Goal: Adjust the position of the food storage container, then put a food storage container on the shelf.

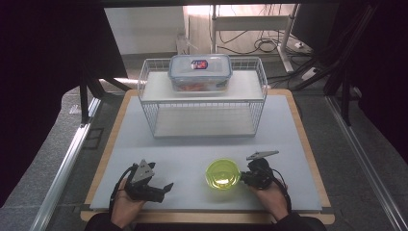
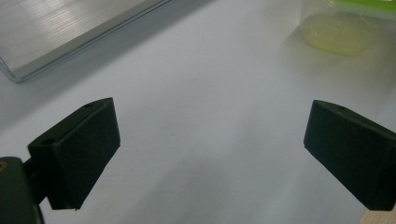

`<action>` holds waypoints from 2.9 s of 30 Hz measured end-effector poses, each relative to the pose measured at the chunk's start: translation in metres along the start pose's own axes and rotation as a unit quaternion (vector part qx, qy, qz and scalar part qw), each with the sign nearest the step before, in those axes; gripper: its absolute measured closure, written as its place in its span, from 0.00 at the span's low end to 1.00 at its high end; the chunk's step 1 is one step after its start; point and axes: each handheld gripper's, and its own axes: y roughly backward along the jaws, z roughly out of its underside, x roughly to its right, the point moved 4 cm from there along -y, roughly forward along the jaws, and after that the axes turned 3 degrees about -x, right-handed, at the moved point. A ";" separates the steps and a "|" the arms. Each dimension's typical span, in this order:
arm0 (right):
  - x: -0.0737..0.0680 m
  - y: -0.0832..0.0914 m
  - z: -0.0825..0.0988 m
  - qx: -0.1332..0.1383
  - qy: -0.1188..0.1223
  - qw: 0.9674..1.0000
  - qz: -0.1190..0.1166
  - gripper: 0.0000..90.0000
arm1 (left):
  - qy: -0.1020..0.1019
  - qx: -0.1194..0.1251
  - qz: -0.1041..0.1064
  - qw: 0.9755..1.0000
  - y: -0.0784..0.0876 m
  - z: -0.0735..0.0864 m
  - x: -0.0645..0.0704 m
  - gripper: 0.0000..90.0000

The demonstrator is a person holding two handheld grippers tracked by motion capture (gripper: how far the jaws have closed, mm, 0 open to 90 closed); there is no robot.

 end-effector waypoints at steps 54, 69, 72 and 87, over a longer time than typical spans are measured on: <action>0.007 0.040 -0.011 0.089 0.074 0.991 0.068 0.07 | -0.021 -0.010 0.000 1.000 -0.003 0.001 0.004 0.04; -0.015 0.044 -0.020 0.102 0.032 0.994 0.008 0.36 | -0.028 -0.003 -0.001 1.000 -0.002 -0.001 0.006 0.04; -0.020 0.040 -0.021 0.099 0.028 0.995 -0.011 0.42 | -0.029 -0.002 -0.001 1.000 -0.002 -0.001 0.006 0.04; -0.012 0.014 -0.027 0.069 -0.021 0.993 -0.089 0.68 | -0.035 -0.008 0.000 0.999 -0.004 -0.001 0.008 0.04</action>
